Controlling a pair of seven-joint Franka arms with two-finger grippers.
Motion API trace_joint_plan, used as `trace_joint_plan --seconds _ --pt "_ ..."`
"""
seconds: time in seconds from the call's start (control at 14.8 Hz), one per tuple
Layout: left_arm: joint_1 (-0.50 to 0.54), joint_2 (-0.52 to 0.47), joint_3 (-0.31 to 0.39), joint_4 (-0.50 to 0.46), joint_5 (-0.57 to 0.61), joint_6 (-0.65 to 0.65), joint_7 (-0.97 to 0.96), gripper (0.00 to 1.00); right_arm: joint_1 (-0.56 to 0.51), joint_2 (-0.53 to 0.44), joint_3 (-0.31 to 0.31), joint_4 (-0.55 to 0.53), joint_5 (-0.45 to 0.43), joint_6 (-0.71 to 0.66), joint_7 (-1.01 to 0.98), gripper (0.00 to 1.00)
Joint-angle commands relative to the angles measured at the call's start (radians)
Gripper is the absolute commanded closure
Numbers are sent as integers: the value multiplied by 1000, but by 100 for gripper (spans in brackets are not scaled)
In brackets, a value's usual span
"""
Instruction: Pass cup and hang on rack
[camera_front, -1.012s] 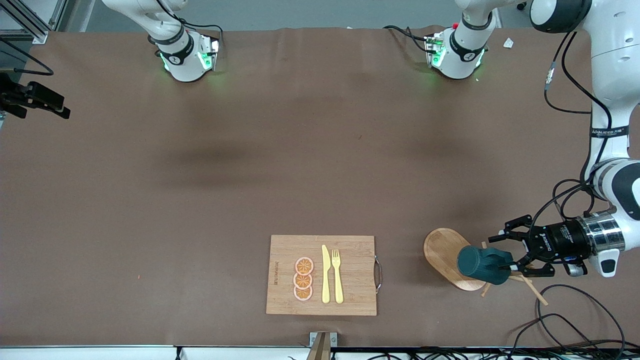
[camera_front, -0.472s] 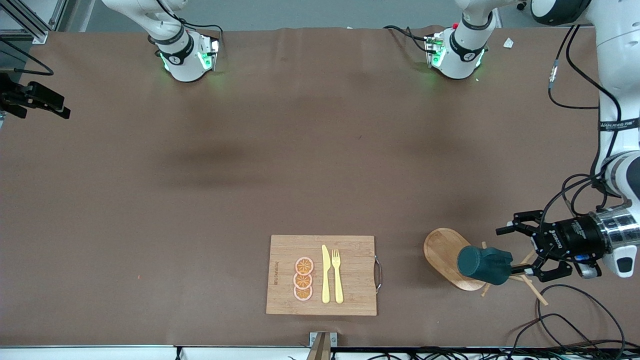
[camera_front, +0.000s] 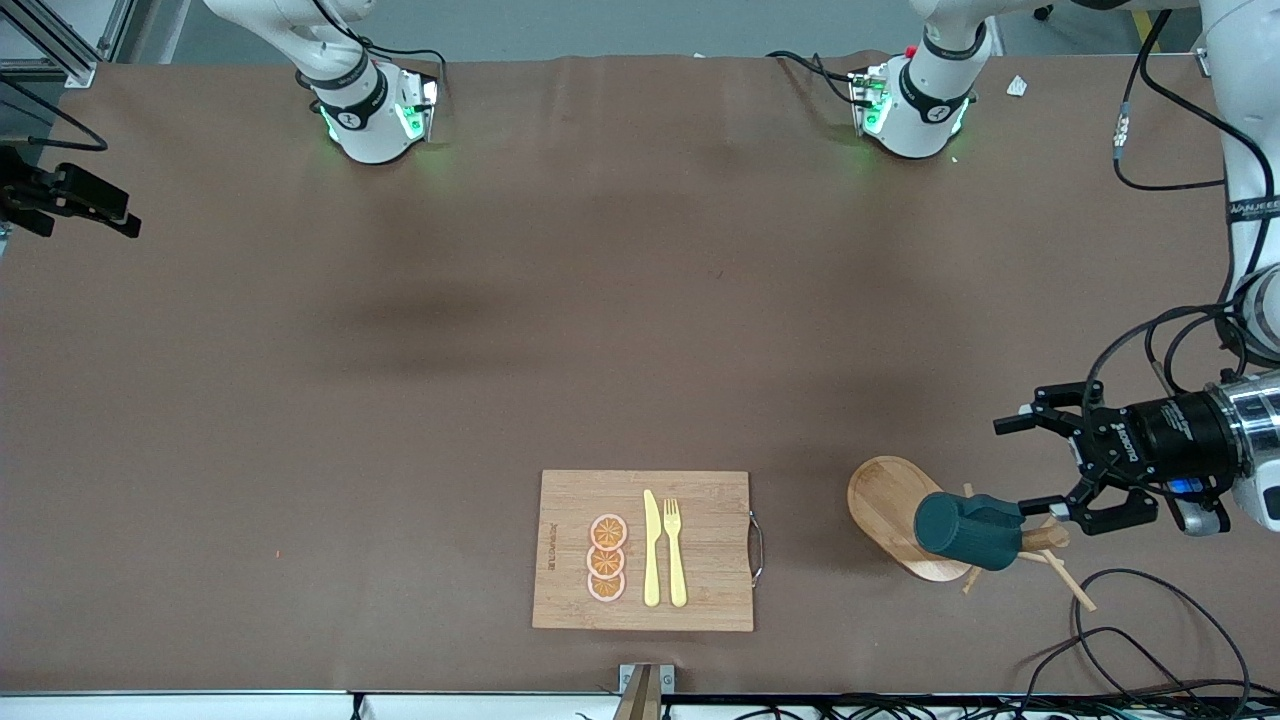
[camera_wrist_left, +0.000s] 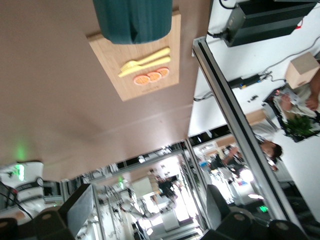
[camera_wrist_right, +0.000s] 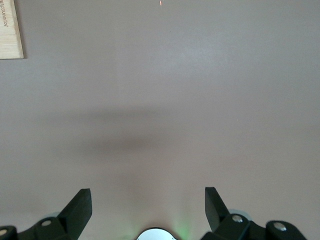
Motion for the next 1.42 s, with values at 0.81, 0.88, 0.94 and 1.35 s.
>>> trace_joint_plan --seconds 0.81,0.88,0.94,1.35 --pt "-95 -282 -142 -39 956 -201 320 0 -9 -30 11 -29 1 6 -8 0" --pt "-93 -307 -134 -54 959 -212 394 0 -9 -30 11 -29 1 6 -8 0" --pt "-96 -341 -122 -83 966 -218 457 0 -9 -30 11 -29 1 6 -8 0" --pt "-89 -568 -65 -311 969 -210 811 0 -9 -30 11 -29 2 5 -8 0"
